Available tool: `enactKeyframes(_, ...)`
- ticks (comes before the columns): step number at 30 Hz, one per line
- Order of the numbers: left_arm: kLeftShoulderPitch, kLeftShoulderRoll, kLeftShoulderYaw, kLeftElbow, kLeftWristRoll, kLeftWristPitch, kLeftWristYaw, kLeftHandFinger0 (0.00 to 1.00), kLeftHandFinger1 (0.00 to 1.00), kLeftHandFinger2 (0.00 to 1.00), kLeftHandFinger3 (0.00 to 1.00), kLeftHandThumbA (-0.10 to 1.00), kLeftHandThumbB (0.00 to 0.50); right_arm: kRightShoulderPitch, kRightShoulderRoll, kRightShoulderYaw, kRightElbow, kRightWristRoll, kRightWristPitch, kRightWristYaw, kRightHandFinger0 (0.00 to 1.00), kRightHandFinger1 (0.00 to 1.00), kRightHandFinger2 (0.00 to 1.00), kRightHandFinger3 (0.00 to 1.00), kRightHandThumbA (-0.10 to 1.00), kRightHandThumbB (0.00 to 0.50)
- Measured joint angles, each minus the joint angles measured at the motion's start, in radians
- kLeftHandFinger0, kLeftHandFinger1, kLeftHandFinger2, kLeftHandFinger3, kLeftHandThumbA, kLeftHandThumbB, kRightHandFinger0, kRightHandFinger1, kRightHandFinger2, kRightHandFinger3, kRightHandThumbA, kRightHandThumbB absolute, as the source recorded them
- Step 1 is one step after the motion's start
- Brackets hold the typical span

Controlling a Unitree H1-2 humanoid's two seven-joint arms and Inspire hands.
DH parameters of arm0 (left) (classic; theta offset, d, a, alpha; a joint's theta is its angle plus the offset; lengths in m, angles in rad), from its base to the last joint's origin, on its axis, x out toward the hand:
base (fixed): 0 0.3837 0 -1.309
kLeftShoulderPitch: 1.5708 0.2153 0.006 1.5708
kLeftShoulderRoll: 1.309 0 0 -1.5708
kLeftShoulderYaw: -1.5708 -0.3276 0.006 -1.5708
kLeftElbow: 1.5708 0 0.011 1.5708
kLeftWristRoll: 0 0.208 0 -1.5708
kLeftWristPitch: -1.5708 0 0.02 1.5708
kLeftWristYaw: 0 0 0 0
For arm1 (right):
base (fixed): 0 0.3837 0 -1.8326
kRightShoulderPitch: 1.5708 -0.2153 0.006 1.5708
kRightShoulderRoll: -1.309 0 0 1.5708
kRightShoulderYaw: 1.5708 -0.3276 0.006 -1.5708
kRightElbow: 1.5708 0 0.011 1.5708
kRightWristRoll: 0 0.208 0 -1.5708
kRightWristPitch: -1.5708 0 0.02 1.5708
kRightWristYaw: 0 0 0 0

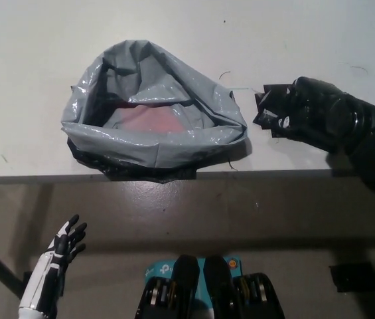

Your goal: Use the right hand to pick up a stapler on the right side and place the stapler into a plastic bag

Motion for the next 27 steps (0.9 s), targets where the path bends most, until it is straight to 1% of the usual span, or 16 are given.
enactKeyframes(1,0.0,0.0,0.0,0.0,-0.001,0.001,0.0,1.0,1.0,1.0,1.0,1.0,0.0,0.0,0.001,-0.022,0.005,0.008,0.002,0.003,0.0,0.37,0.7,0.76,0.33,0.177)
enactKeyframes(3,0.0,0.0,0.0,0.0,-0.003,0.003,0.0,1.0,1.0,1.0,1.0,1.0,0.0,0.0,0.002,-0.104,0.022,0.05,0.014,0.012,0.0,0.32,0.64,0.74,0.27,0.178)
enactKeyframes(4,0.0,0.0,0.0,0.0,-0.003,0.003,0.0,1.0,1.0,1.0,1.0,1.0,0.006,0.0,0.001,-0.151,0.033,0.075,0.02,0.017,0.0,0.31,0.63,0.7,0.27,0.176)
enactKeyframes(5,0.0,0.0,0.0,0.0,-0.003,0.003,0.0,1.0,1.0,1.0,1.0,1.0,0.011,0.001,0.002,-0.185,0.041,0.092,0.022,0.021,0.0,0.28,0.61,0.7,0.27,0.197)
enactKeyframes(7,0.0,0.0,0.0,0.001,-0.003,0.003,0.0,1.0,1.0,1.0,1.0,1.0,0.002,0.002,0.002,-0.263,0.059,0.132,0.03,0.03,0.0,0.24,0.56,0.67,0.3,0.206)
enactKeyframes(8,0.0,0.0,0.0,0.001,-0.003,0.003,0.0,1.0,1.0,1.0,1.0,1.0,0.0,0.002,0.002,-0.277,0.063,0.139,0.032,0.032,0.0,0.21,0.54,0.64,0.34,0.189)
enactKeyframes(10,0.0,0.0,0.0,0.002,-0.003,0.003,0.0,1.0,1.0,1.0,1.0,1.0,0.0,0.004,0.001,-0.362,0.087,0.184,0.052,0.047,0.0,0.18,0.55,0.59,0.37,0.188)
enactKeyframes(11,0.0,0.0,0.0,0.002,-0.004,0.003,0.0,1.0,1.0,1.0,1.0,1.0,0.0,0.005,0.0,-0.394,0.096,0.199,0.059,0.052,0.0,0.17,0.53,0.54,0.39,0.173)
enactKeyframes(14,-0.001,0.0,0.0,0.002,-0.005,0.005,0.0,1.0,1.0,1.0,1.0,1.0,0.0,0.004,-0.001,-0.516,0.128,0.263,0.088,0.075,0.0,0.16,0.52,0.53,0.4,0.172)
enactKeyframes(16,-0.001,0.0,0.0,0.002,-0.006,0.006,0.0,1.0,1.0,1.0,1.0,1.0,0.0,0.002,-0.006,-0.58,0.141,0.298,0.106,0.089,0.0,0.15,0.52,0.55,0.43,0.142)
enactKeyframes(17,-0.001,0.0,0.0,0.002,-0.006,0.006,0.0,1.0,1.0,1.0,1.0,1.0,0.0,0.001,-0.009,-0.619,0.148,0.32,0.119,0.097,0.0,0.15,0.52,0.55,0.46,0.142)
enactKeyframes(18,-0.001,0.0,0.0,0.002,-0.006,0.006,0.0,1.0,1.0,1.0,1.0,1.0,0.0,0.001,-0.009,-0.619,0.148,0.32,0.119,0.097,0.0,0.15,0.53,0.55,0.44,0.143)
enactKeyframes(20,-0.002,0.0,0.0,0.002,-0.006,0.006,0.0,1.0,1.0,1.0,1.0,1.0,0.0,-0.003,-0.018,-0.703,0.165,0.374,0.154,0.12,0.0,0.15,0.53,0.54,0.44,0.122)
enactKeyframes(22,-0.005,0.0,0.0,0.002,-0.006,0.006,0.0,1.0,1.0,1.0,1.0,1.0,0.0,-0.006,-0.024,-0.759,0.177,0.41,0.179,0.138,0.0,0.17,0.54,0.56,0.44,0.145)
enactKeyframes(24,-0.007,0.0,0.0,0.002,-0.006,0.006,0.0,1.0,1.0,1.0,1.0,1.0,0.0,-0.01,-0.029,-0.805,0.182,0.442,0.203,0.154,0.0,0.17,0.54,0.56,0.41,0.145)
enactKeyframes(27,-0.012,0.0,0.0,0.002,-0.006,0.005,0.0,1.0,1.0,1.0,1.0,1.0,0.0,-0.025,-0.034,-0.861,0.184,0.49,0.237,0.175,0.0,0.18,0.56,0.61,0.41,0.163)
